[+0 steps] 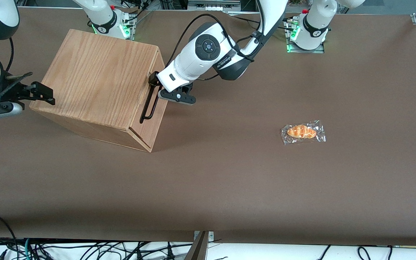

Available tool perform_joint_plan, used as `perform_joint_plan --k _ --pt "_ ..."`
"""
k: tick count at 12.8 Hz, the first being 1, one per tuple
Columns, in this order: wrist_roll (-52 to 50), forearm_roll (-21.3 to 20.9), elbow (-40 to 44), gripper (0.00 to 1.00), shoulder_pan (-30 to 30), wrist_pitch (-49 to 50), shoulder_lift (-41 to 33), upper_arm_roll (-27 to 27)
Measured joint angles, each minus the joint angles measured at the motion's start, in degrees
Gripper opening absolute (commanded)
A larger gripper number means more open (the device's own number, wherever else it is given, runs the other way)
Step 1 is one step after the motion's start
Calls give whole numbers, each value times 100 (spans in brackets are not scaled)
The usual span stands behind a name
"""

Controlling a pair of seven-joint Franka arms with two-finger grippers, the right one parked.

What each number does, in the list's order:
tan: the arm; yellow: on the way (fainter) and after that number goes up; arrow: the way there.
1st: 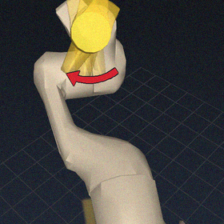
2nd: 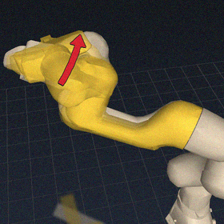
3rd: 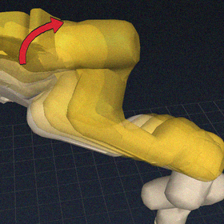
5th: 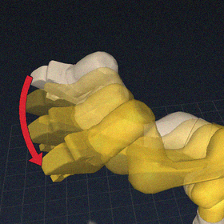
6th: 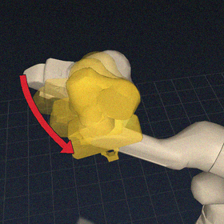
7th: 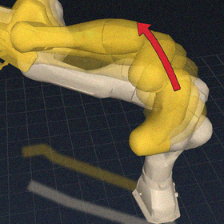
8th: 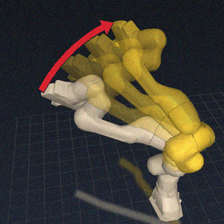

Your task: Open top drawer with left arm

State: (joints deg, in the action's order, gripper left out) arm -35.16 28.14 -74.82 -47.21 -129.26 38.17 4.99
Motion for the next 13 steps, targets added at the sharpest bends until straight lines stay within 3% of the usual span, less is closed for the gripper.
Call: perform_joint_plan --k 13 --pt "322 0 1 100 23 9 71 -32"
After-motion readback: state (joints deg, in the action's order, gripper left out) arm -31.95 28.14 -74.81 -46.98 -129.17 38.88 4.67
